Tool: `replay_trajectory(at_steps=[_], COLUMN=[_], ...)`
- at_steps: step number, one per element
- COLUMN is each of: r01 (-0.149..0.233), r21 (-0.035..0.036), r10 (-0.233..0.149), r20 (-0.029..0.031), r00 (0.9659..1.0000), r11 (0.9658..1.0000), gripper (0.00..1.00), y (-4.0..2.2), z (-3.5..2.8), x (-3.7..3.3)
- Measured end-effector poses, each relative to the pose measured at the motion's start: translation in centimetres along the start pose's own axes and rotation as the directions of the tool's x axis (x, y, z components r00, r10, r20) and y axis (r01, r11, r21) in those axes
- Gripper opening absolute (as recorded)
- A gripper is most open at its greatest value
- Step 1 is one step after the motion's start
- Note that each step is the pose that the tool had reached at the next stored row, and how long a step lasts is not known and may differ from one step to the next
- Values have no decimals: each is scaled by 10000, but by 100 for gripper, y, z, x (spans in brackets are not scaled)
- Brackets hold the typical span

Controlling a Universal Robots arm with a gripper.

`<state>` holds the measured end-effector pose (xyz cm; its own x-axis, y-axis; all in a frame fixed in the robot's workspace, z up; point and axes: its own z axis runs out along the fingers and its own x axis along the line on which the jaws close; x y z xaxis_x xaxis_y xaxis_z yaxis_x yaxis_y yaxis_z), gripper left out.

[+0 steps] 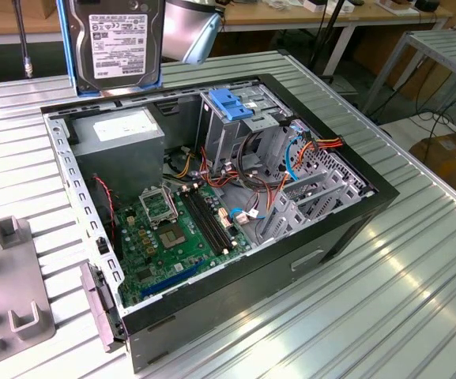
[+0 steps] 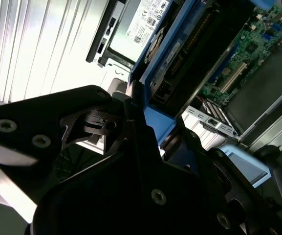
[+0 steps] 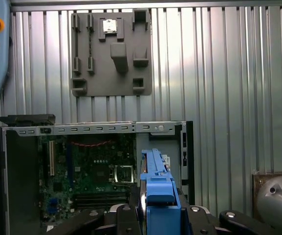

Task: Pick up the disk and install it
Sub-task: 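Pick up the disk, then insert the disk into the insertion slot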

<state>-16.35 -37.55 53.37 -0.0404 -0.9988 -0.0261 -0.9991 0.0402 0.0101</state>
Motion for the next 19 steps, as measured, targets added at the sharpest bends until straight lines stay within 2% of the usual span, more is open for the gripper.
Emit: replay_trajectory(at_steps=[3, 9, 19], r01=[-1, -1, -1], r21=[-1, 0, 0], r10=[1, 1, 1], r20=[-1, 0, -3], r00=[10000, 10000, 10000], r11=[10000, 10000, 10000], gripper=[37, 37, 37], y=[-79, -141, -154], z=[2, 9, 13], x=[-1, 71, 110])
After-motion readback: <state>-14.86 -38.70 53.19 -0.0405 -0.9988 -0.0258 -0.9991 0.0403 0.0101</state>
